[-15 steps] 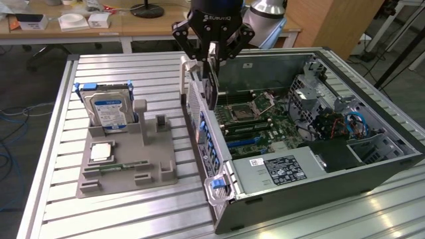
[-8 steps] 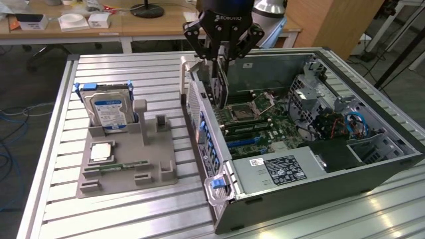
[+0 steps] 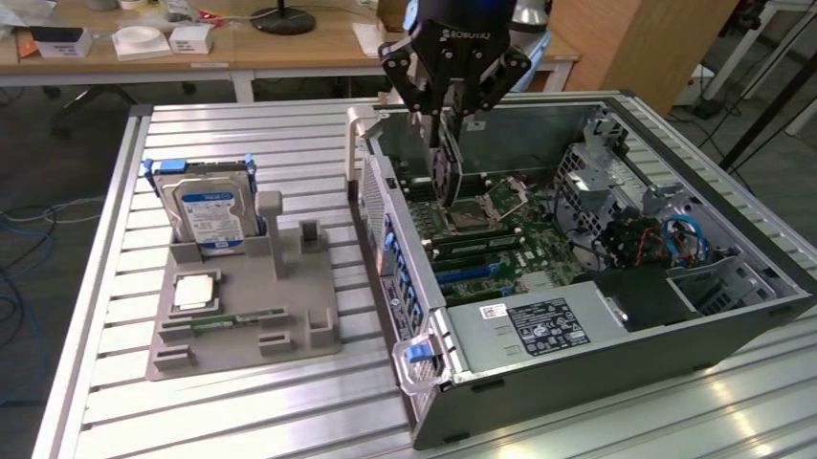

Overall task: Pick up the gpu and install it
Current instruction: 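Pick up the gpu and move the gpu toward the slot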

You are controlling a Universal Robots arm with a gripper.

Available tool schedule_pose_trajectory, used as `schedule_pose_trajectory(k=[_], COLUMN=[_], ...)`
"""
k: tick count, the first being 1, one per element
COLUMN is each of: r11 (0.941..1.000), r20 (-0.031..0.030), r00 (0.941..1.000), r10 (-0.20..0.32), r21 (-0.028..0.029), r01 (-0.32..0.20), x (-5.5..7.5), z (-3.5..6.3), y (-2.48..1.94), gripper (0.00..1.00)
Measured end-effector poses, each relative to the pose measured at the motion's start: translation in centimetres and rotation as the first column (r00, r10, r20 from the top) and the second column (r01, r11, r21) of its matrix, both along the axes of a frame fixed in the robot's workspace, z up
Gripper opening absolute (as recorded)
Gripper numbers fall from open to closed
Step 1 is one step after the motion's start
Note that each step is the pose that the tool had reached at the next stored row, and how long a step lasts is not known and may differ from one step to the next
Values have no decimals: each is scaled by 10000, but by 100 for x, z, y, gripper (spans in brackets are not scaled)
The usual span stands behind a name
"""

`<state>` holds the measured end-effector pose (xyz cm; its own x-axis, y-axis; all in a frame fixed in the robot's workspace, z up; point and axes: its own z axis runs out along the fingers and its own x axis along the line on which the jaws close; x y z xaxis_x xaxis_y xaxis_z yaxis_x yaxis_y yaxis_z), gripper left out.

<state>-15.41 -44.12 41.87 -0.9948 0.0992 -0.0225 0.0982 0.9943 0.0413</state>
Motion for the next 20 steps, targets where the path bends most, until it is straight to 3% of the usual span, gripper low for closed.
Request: schedule_pose_trajectory(k=[20], r11=[10000], r20=[0], r00=[10000], r10=[47], r21=[0], r01=[-47], x=[367], z=[0], y=[0], gripper=[26])
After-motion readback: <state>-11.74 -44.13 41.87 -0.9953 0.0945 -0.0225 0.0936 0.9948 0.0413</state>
